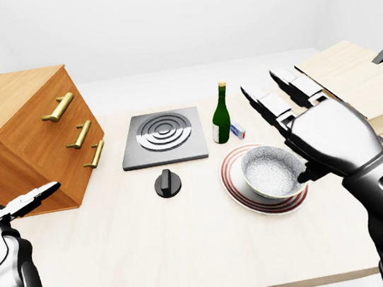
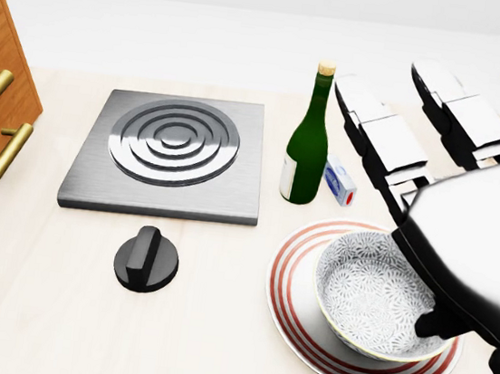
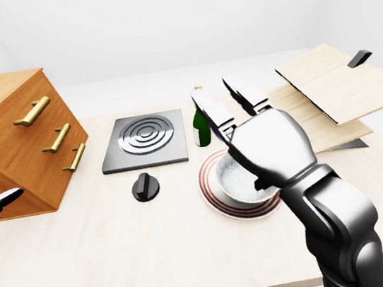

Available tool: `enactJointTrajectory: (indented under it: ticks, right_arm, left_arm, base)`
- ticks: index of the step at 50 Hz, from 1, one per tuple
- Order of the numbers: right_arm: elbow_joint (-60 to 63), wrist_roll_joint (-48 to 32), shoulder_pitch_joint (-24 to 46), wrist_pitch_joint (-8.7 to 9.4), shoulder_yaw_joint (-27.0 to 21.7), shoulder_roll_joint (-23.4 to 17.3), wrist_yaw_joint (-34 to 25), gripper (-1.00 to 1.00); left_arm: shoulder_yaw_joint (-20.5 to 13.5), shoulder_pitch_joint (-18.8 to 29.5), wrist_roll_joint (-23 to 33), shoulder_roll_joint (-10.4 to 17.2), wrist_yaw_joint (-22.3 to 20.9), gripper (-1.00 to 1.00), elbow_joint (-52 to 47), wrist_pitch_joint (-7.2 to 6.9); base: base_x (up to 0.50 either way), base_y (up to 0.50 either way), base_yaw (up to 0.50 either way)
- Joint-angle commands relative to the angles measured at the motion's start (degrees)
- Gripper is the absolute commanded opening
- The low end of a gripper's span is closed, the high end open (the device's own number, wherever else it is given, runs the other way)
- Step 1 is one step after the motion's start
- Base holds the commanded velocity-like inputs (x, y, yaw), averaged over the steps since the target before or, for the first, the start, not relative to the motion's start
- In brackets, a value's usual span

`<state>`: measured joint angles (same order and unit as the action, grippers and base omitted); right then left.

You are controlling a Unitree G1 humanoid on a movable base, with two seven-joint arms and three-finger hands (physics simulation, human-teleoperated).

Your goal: Pick up the akita bowl and put it on the plate.

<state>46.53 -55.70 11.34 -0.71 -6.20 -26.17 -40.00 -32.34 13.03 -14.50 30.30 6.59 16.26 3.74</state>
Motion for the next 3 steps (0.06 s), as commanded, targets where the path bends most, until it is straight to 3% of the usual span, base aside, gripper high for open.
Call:
enactJointTrajectory:
  ticks: [1,3]
  right_arm:
    - [4.5,5.5,6.9,5.71,3.0,-10.1,0.0,1.0]
    - [4.9,7.0,8.8,5.71,3.5,-12.6,0.0,1.0]
  left_arm:
    - [-0.3,-0.3,-0.1,0.0,0.0,1.0,-0.9,-0.73]
    - [-0.4,-0.5,-0.2,-0.1,0.0,1.0,-1.5,-1.14]
  base:
    - [0.0,0.0,0.0]
    - [0.0,0.0,0.0]
